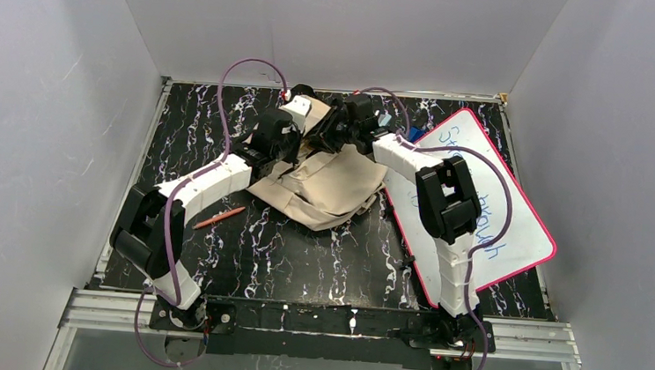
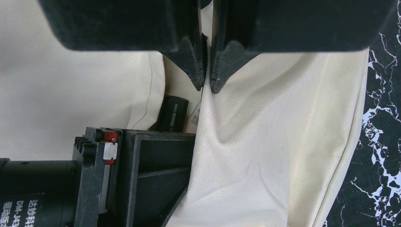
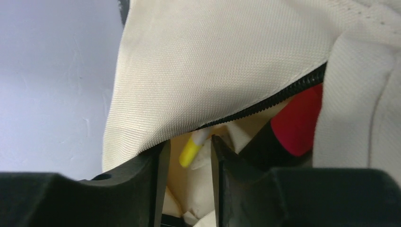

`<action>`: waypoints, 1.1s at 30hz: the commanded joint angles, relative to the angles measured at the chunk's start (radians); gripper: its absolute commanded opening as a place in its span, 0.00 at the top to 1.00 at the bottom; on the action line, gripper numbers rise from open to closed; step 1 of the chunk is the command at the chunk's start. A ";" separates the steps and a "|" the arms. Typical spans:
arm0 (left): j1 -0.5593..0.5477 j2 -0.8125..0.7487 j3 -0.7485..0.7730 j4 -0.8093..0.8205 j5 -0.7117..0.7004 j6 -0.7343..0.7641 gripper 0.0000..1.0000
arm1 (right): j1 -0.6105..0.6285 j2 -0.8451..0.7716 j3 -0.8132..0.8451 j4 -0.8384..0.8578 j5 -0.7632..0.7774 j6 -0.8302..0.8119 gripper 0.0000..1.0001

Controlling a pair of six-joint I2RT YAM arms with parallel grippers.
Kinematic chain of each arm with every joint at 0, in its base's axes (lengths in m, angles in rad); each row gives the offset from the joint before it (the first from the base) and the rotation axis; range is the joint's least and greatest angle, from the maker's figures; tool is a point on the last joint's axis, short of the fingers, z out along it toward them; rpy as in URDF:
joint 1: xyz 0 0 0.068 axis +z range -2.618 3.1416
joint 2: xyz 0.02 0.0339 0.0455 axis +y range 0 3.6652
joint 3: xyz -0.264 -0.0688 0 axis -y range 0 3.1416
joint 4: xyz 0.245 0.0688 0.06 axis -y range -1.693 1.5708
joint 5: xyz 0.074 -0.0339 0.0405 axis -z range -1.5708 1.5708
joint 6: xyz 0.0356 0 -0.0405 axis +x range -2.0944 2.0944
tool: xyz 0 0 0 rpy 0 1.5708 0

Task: Pack the student bag
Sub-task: Place the stationery in the student bag, then pick up the stationery from the center of the board.

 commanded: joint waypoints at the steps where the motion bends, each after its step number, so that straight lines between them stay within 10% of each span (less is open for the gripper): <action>1: 0.014 -0.071 0.033 0.031 0.024 -0.013 1.00 | 0.004 -0.061 0.021 -0.014 0.047 -0.087 0.52; 17: 0.026 -0.056 0.048 0.007 0.034 -0.016 1.00 | 0.004 -0.429 -0.193 -0.189 0.129 -0.336 0.47; 33: 0.028 -0.239 0.039 -0.293 0.017 -0.221 0.50 | 0.003 -0.970 -0.635 -0.303 0.234 -0.455 0.45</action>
